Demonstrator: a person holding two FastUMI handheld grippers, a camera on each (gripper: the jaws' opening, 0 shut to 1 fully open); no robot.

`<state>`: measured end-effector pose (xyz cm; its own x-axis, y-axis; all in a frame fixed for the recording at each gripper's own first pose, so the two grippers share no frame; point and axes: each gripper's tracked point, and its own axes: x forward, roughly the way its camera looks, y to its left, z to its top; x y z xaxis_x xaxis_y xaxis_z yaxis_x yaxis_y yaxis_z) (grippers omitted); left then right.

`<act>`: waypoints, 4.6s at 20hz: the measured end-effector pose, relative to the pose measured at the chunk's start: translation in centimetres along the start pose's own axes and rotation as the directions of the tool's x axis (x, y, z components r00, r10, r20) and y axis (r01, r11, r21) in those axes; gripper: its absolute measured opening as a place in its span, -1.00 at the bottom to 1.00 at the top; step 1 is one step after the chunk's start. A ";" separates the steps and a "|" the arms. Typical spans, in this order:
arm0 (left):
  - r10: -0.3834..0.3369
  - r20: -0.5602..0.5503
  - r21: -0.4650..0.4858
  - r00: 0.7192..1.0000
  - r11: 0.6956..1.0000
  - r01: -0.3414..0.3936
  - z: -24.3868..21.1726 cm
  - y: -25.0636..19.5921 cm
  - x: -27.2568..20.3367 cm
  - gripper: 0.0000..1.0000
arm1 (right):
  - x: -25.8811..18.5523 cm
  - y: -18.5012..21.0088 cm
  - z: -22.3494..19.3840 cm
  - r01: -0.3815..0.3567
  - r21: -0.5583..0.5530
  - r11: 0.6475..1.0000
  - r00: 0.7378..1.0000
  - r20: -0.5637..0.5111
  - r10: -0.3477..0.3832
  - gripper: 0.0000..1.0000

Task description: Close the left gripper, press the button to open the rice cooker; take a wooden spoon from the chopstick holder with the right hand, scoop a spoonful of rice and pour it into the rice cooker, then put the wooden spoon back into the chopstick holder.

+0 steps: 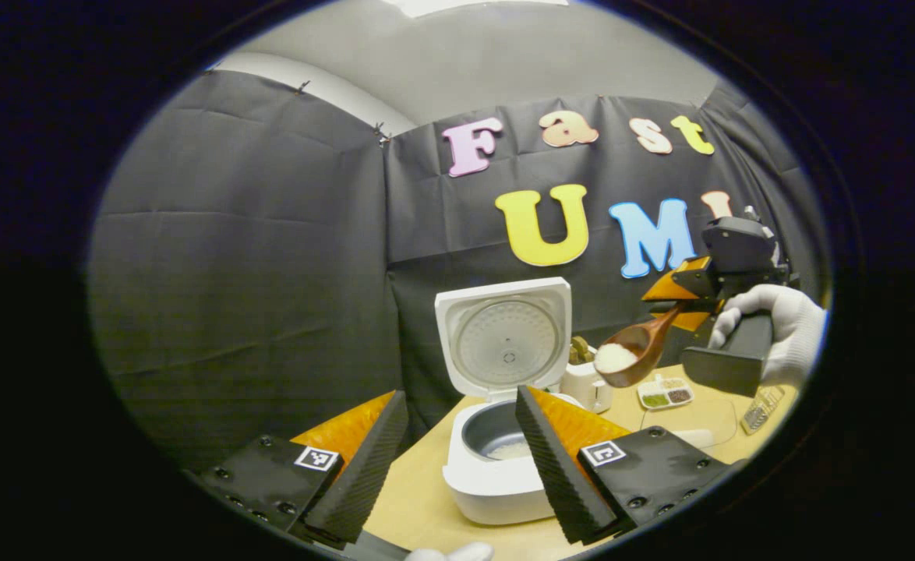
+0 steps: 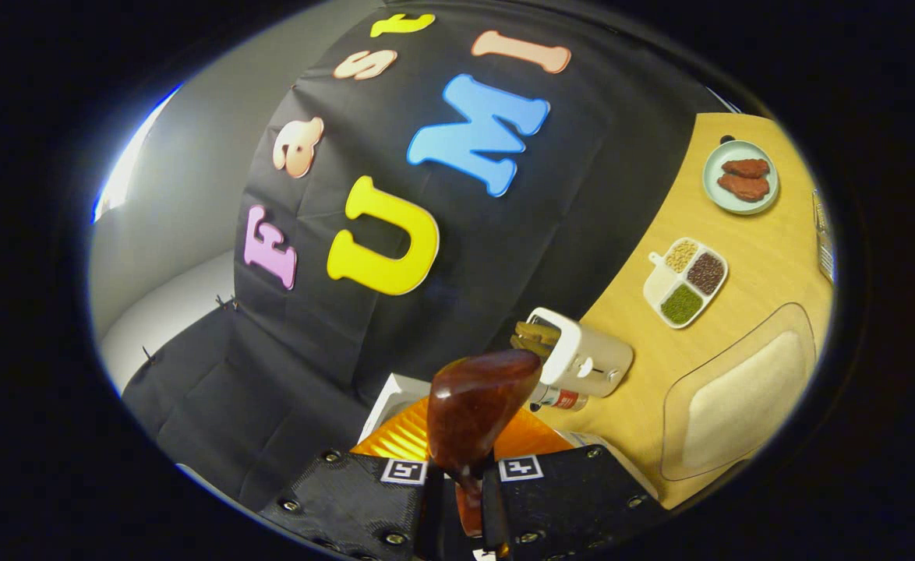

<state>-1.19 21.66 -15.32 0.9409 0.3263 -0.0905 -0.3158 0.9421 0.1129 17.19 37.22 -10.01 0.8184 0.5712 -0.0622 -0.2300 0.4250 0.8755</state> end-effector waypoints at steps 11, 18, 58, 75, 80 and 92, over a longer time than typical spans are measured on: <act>0.085 -0.021 -0.039 0.996 0.996 -0.086 -0.9 3.0 -0.6 0.90 | 6.8 0.2 -10.6 0.029 -0.379 0.925 0.994 -0.089 -0.067 -0.63; 0.099 -0.022 -0.021 0.995 0.995 -0.100 -1.0 3.9 -0.7 0.97 | 8.0 1.0 -12.0 0.038 -0.758 0.652 0.993 -0.045 -0.111 -0.62; -0.048 0.009 0.014 0.999 0.999 0.048 2.2 -4.1 -2.5 0.89 | -3.6 -2.1 9.6 0.118 -0.454 0.883 0.969 0.249 -0.002 -0.63; -0.200 -0.015 0.010 0.980 0.980 0.201 2.6 -15.3 -5.3 0.90 | -20.6 -23.4 26.7 0.496 -0.376 0.783 0.808 0.530 -0.257 -0.63; -0.208 -0.014 0.026 0.978 0.978 0.208 2.8 -16.8 -5.1 0.94 | -19.6 -27.8 25.5 0.514 -0.398 0.760 0.814 0.507 -0.285 -0.62; -0.224 -0.026 0.059 0.974 0.973 0.225 2.5 -19.3 -4.3 0.92 | -18.5 -37.2 22.8 0.582 -0.373 0.722 0.795 0.447 -0.410 -0.62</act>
<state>1.16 1.84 -14.59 0.9843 0.1089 -0.1391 -0.0881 0.9851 0.1478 22.62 -5.16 -30.47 0.9804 -0.0338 -0.1943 0.1138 0.9017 0.4172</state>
